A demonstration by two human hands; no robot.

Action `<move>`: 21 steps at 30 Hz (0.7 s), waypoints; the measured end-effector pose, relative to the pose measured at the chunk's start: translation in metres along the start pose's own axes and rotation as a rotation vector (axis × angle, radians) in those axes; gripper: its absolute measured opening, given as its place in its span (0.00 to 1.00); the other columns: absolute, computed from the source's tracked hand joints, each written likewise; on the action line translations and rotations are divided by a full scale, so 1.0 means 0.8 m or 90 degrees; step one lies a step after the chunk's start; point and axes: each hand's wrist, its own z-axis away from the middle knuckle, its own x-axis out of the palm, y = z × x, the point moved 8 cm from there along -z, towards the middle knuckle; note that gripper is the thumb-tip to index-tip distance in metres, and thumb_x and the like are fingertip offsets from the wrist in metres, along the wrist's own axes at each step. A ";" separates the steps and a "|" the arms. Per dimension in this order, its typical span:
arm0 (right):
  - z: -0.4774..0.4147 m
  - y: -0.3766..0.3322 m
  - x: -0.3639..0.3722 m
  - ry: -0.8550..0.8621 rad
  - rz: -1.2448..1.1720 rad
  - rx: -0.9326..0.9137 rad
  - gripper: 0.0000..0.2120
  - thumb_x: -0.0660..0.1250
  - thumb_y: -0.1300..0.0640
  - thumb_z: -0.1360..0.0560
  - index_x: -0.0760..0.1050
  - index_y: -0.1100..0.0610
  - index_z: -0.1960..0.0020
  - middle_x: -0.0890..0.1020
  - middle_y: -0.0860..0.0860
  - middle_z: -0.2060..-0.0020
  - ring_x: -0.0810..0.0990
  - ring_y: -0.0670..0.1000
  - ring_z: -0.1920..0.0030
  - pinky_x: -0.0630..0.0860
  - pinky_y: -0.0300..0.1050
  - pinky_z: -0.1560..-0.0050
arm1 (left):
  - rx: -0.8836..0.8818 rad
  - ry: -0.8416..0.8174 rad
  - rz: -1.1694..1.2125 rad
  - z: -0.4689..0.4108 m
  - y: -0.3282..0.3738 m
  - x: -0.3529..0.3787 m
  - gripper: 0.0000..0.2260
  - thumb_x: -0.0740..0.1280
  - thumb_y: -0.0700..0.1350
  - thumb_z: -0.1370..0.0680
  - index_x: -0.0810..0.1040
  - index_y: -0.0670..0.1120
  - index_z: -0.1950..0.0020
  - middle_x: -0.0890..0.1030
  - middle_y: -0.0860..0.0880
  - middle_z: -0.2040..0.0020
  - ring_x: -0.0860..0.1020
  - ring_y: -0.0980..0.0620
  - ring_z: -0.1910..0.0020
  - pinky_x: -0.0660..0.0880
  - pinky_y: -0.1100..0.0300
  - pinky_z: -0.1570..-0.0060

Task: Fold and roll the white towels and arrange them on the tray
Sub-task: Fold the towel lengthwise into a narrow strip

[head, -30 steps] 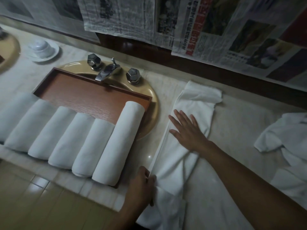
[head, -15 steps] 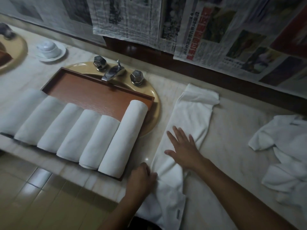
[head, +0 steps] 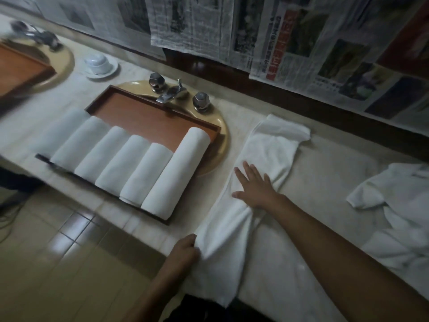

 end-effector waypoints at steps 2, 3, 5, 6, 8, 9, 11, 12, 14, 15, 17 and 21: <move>0.002 0.000 0.000 0.000 0.002 -0.005 0.41 0.58 0.36 0.18 0.37 0.47 0.16 0.31 0.50 0.19 0.34 0.53 0.18 0.42 0.65 0.22 | -0.013 0.104 0.023 0.013 -0.004 -0.006 0.08 0.65 0.47 0.24 0.73 0.50 0.64 0.75 0.50 0.63 0.75 0.49 0.61 0.72 0.53 0.59; 0.003 0.000 0.000 -0.003 0.002 -0.004 0.41 0.58 0.36 0.17 0.37 0.47 0.16 0.31 0.50 0.19 0.34 0.53 0.18 0.42 0.65 0.22 | 0.004 0.150 0.008 0.016 -0.005 -0.009 0.12 0.65 0.48 0.21 0.72 0.52 0.64 0.75 0.51 0.64 0.74 0.49 0.61 0.70 0.54 0.60; 0.003 0.001 0.000 -0.006 -0.001 -0.003 0.41 0.58 0.37 0.17 0.37 0.46 0.16 0.31 0.50 0.19 0.33 0.53 0.18 0.42 0.65 0.22 | 0.028 0.217 -0.033 0.020 -0.008 -0.013 0.13 0.67 0.49 0.19 0.74 0.50 0.63 0.78 0.50 0.64 0.76 0.48 0.61 0.70 0.53 0.61; 0.002 0.002 0.002 -0.004 -0.002 -0.005 0.41 0.58 0.36 0.17 0.37 0.46 0.16 0.31 0.50 0.19 0.33 0.53 0.19 0.42 0.65 0.22 | 0.039 0.245 -0.047 0.021 -0.008 -0.014 0.12 0.67 0.49 0.18 0.74 0.48 0.61 0.79 0.50 0.64 0.77 0.49 0.62 0.70 0.53 0.61; 0.003 0.003 0.004 0.003 -0.001 -0.006 0.41 0.58 0.36 0.18 0.37 0.46 0.16 0.31 0.50 0.19 0.33 0.53 0.18 0.42 0.65 0.22 | 0.051 0.297 -0.076 0.022 -0.013 -0.017 0.12 0.67 0.48 0.18 0.73 0.47 0.60 0.79 0.49 0.64 0.76 0.50 0.63 0.70 0.52 0.63; 0.002 0.004 0.004 0.007 -0.001 -0.006 0.40 0.58 0.36 0.18 0.37 0.46 0.16 0.32 0.49 0.19 0.34 0.53 0.18 0.42 0.65 0.22 | 0.054 0.318 -0.096 0.022 -0.015 -0.018 0.12 0.67 0.48 0.18 0.72 0.47 0.60 0.79 0.49 0.64 0.76 0.51 0.64 0.69 0.52 0.64; 0.003 0.006 0.004 0.013 0.001 -0.004 0.40 0.57 0.35 0.18 0.39 0.46 0.16 0.33 0.49 0.18 0.35 0.53 0.18 0.42 0.65 0.22 | 0.040 0.348 -0.131 0.024 -0.016 -0.020 0.12 0.67 0.49 0.19 0.71 0.48 0.60 0.78 0.49 0.65 0.76 0.50 0.65 0.68 0.53 0.67; 0.004 0.005 0.002 0.026 0.005 0.003 0.40 0.57 0.35 0.18 0.40 0.46 0.16 0.35 0.50 0.18 0.36 0.53 0.18 0.42 0.64 0.22 | 0.034 0.355 -0.143 0.024 -0.016 -0.022 0.12 0.67 0.50 0.20 0.72 0.48 0.60 0.79 0.49 0.65 0.77 0.50 0.65 0.68 0.54 0.67; 0.014 -0.002 -0.004 0.104 0.012 0.005 0.38 0.58 0.36 0.18 0.46 0.48 0.16 0.43 0.53 0.16 0.40 0.56 0.17 0.42 0.64 0.21 | 0.009 0.349 -0.170 0.018 -0.014 -0.023 0.11 0.67 0.52 0.20 0.72 0.48 0.59 0.79 0.49 0.64 0.77 0.49 0.65 0.68 0.55 0.68; 0.025 -0.012 -0.006 0.175 0.012 -0.014 0.36 0.60 0.38 0.18 0.52 0.50 0.16 0.50 0.55 0.17 0.45 0.57 0.17 0.44 0.64 0.21 | -0.003 0.341 -0.181 0.016 -0.012 -0.024 0.11 0.67 0.52 0.20 0.72 0.49 0.59 0.79 0.49 0.63 0.77 0.49 0.64 0.67 0.56 0.68; 0.061 -0.044 0.001 0.336 0.008 -0.094 0.30 0.65 0.42 0.20 0.66 0.53 0.21 0.65 0.58 0.21 0.58 0.59 0.19 0.53 0.65 0.22 | 0.000 0.332 -0.185 0.013 -0.011 -0.022 0.11 0.67 0.53 0.20 0.73 0.49 0.58 0.80 0.49 0.62 0.78 0.48 0.64 0.69 0.56 0.68; 0.099 -0.078 0.076 0.289 0.029 -0.152 0.33 0.51 0.35 0.21 0.65 0.49 0.21 0.62 0.54 0.19 0.58 0.57 0.19 0.50 0.68 0.22 | 0.040 0.319 -0.193 0.012 -0.007 -0.023 0.09 0.69 0.52 0.21 0.74 0.50 0.57 0.80 0.50 0.61 0.78 0.50 0.63 0.75 0.55 0.65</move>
